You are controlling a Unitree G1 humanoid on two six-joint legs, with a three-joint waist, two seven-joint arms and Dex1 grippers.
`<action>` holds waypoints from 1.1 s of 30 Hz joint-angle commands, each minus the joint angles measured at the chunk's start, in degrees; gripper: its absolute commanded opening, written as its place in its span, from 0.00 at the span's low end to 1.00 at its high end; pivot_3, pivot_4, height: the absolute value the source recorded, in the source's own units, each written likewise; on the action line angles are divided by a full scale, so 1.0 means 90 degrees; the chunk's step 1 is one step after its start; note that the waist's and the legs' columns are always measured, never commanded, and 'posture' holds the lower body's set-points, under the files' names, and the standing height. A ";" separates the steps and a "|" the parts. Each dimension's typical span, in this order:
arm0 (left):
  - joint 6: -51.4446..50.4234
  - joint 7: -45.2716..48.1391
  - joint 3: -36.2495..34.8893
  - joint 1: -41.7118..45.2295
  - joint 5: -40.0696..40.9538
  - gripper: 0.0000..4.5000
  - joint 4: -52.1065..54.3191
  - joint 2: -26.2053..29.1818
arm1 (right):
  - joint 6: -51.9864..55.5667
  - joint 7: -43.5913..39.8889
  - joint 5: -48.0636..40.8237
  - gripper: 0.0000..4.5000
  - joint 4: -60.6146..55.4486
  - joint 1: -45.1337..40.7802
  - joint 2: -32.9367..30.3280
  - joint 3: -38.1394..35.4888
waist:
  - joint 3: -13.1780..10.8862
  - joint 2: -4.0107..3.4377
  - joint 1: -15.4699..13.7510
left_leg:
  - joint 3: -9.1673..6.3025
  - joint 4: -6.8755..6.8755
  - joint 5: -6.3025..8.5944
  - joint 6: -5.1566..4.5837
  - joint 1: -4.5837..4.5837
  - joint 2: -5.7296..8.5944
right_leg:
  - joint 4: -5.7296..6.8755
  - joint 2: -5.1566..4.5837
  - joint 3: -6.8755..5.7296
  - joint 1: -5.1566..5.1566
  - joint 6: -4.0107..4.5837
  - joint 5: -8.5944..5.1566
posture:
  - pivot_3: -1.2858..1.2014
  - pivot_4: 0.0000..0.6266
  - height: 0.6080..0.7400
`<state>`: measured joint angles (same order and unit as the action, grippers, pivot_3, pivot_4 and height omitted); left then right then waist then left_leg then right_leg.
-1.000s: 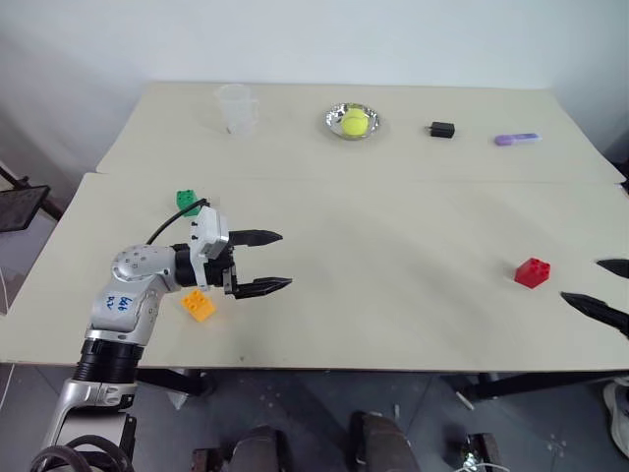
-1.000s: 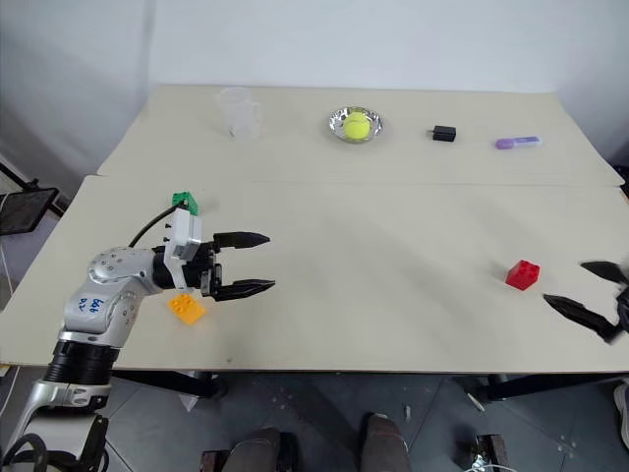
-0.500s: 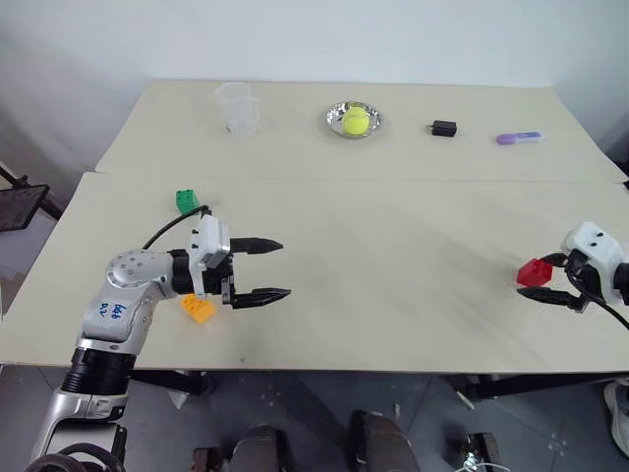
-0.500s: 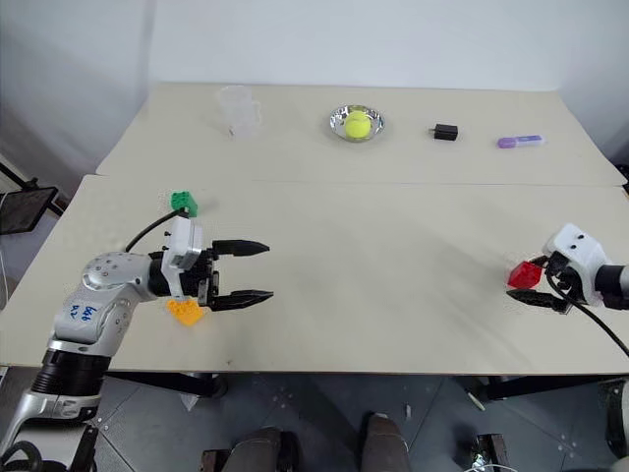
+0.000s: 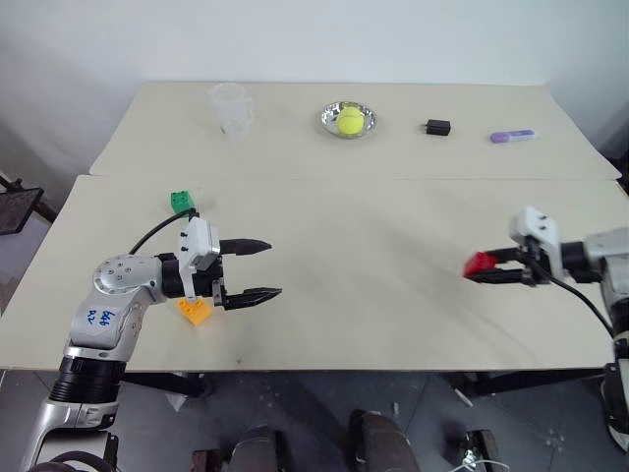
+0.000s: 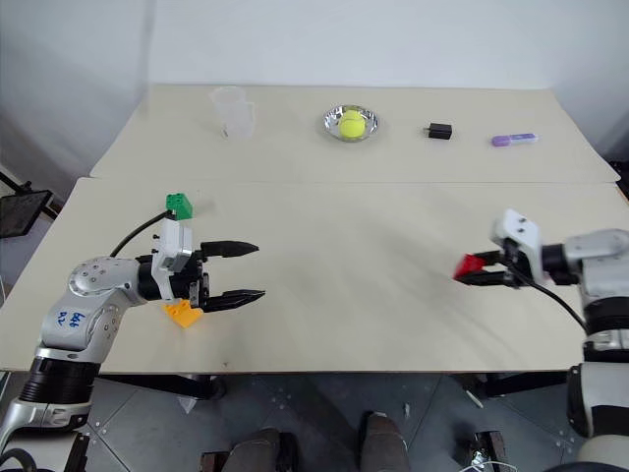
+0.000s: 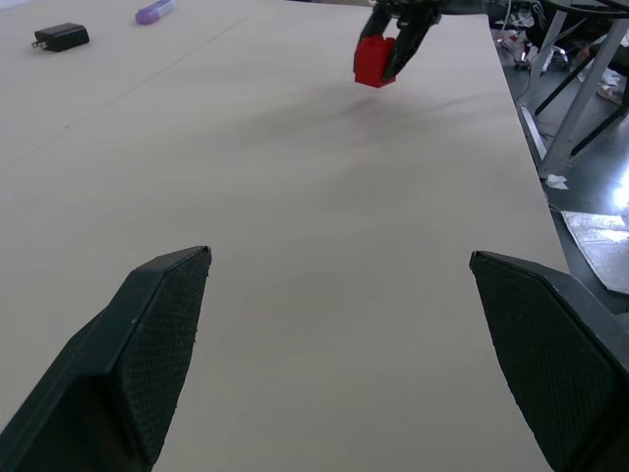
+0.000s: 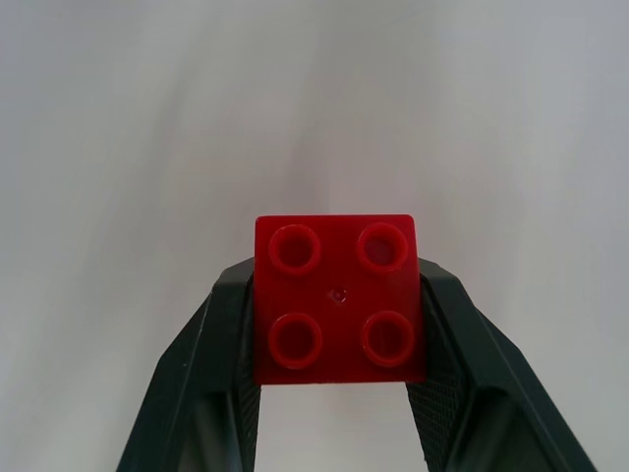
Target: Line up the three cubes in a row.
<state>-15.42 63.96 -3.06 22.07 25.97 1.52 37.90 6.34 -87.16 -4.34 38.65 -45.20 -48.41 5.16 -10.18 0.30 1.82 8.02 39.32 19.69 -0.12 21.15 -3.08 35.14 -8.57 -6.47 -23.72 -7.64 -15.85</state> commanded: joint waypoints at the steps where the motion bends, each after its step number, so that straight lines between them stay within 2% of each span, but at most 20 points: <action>1: 0.0103 -0.0063 -0.0183 -0.0086 0.0016 1.00 0.0177 0.0078 | 0.1029 0.0125 0.0126 0.34 -0.1365 -0.0072 0.0494 0.0605 | 0.0000 0.0000 -0.0018 | -0.0002 0.0006 0.0001 0.0002 0.0005 -0.0002 | 0.0007 0.0002 -0.0001 -0.0003 0.0000 0.0000 | 0.52 0.24 1.00; 10: 0.0136 -0.0150 -0.0271 -0.0182 -0.0013 1.00 0.0192 0.0156 | 0.1548 0.0902 0.0687 0.34 -0.2131 -0.0447 0.1639 0.1580 | -0.0002 0.0000 -0.0072 | -0.0011 0.0048 0.0017 -0.0001 0.0027 -0.0002 | 0.0025 0.0000 -0.0011 -0.0011 0.0001 0.0000 | 0.52 0.24 1.00; 18: 0.0139 -0.0289 -0.0448 -0.0314 0.0011 1.00 0.0224 0.0227 | 0.1390 0.1080 0.0765 0.34 -0.2023 -0.0692 0.1798 0.1652 | -0.0002 0.0000 -0.0009 | -0.0012 0.0047 0.0019 0.0002 0.0025 -0.0006 | 0.0041 0.0003 -0.0014 -0.0016 0.0002 -0.0001 | 0.52 0.24 1.00; 19: 0.0128 -0.0308 -0.0519 -0.0359 0.0029 1.00 0.0219 0.0263 | 0.1431 0.0988 0.0727 0.50 -0.2085 -0.0691 0.1748 0.1642 | -0.0002 0.0000 -0.0008 | -0.0012 0.0046 0.0019 0.0002 0.0025 -0.0006 | 0.0040 0.0003 -0.0014 -0.0017 0.0002 -0.0001 | 0.52 0.24 1.00; 23: 0.0009 -0.0449 -0.0891 -0.0530 0.0145 1.00 0.0118 0.0350 | 0.1382 0.0958 0.0561 0.77 -0.2215 -0.0720 0.1704 0.1415 | -0.0002 0.0000 -0.0007 | -0.0010 0.0046 0.0020 0.0003 0.0026 -0.0007 | 0.0040 0.0003 -0.0013 -0.0020 0.0002 -0.0001 | 0.52 0.24 1.00; 26: -0.0065 -0.0819 -0.1637 -0.0706 0.0437 1.00 -0.0257 0.0270 | 0.1133 0.1085 0.0239 1.00 -0.2334 -0.0672 0.1632 0.0975 | -0.0003 0.0000 -0.0007 | -0.0009 0.0044 0.0020 0.0003 0.0027 -0.0010 | 0.0041 0.0003 -0.0013 -0.0023 0.0002 -0.0001 | 0.52 0.24 1.00; 29: 0.0242 -0.1092 -0.2366 -0.0969 0.0421 1.00 -0.0699 0.0355 | 0.0697 0.0624 -0.0546 1.00 -0.2564 -0.0373 0.1442 0.0350 | -0.0003 0.0001 -0.0008 | -0.0009 0.0039 0.0021 0.0004 0.0026 -0.0012 | 0.0040 0.0004 -0.0014 -0.0024 0.0003 -0.0001 | 0.52 0.24 1.00; 32: 0.0372 -0.1394 -0.3672 -0.1863 0.0554 1.00 -0.1429 0.0482 | 0.0345 0.0065 -0.2261 1.00 -0.3303 0.0729 0.1596 -0.1004 | 0.0001 0.0015 -0.0014 | -0.0009 0.0027 0.0029 0.0005 0.0022 -0.0017 | 0.0034 0.0006 -0.0023 -0.0023 0.0002 -0.0001 | 0.52 0.24 1.00; 33: 0.0548 -0.1513 -0.3961 -0.2134 0.0502 1.00 -0.1599 0.0459 | 0.0306 0.0226 -0.2570 1.00 -0.3453 0.1040 0.1745 -0.1307 | 0.0002 0.0017 0.0002 | -0.0006 0.0023 0.0041 0.0009 0.0014 -0.0023 | 0.0034 0.0010 -0.0028 -0.0021 0.0003 -0.0002 | 0.52 0.24 1.00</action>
<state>-12.81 52.01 -33.15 5.32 29.82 -10.67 41.54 10.82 -84.44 -20.76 10.46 -38.22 -33.80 -1.49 -10.16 0.45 1.83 8.08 39.48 20.17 -0.02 21.22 -3.39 35.40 -8.42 -6.82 -23.92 -7.60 -15.88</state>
